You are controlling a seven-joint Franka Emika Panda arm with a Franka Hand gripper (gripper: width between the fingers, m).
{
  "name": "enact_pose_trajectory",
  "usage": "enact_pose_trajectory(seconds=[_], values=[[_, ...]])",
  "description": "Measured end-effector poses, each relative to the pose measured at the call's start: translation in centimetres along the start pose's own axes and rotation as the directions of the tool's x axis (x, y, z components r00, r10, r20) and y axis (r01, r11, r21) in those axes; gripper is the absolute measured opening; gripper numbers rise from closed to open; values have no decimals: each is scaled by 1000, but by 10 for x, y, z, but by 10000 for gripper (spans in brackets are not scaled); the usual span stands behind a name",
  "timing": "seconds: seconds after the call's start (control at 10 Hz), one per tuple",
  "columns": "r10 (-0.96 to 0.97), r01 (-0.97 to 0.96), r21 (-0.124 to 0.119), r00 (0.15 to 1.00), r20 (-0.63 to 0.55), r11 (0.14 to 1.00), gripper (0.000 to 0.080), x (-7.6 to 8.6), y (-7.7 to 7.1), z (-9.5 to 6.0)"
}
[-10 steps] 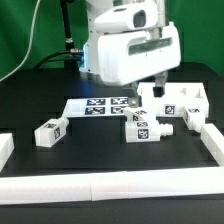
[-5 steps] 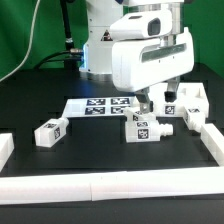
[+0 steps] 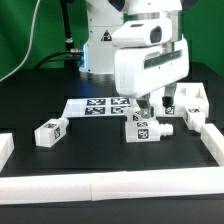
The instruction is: Assemble one leg
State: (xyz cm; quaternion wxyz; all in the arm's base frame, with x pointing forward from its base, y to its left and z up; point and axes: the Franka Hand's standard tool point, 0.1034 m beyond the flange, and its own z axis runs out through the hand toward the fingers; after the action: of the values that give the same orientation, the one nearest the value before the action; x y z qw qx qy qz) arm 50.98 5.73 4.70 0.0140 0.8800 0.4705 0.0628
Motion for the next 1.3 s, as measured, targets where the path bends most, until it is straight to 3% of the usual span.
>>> enact_pose_trajectory(seconds=[0.1, 0.4, 0.8, 1.0, 1.3], values=[[-75, 75, -15, 997, -16, 997, 650, -2, 0, 6], [-66, 66, -10, 998, -13, 998, 650, -3, -2, 7], [-67, 67, 16, 998, -3, 998, 650, -4, -15, 25], [-65, 65, 23, 998, 1, 998, 650, -12, -13, 35], [-52, 52, 21, 999, 1, 998, 650, -17, -6, 36]])
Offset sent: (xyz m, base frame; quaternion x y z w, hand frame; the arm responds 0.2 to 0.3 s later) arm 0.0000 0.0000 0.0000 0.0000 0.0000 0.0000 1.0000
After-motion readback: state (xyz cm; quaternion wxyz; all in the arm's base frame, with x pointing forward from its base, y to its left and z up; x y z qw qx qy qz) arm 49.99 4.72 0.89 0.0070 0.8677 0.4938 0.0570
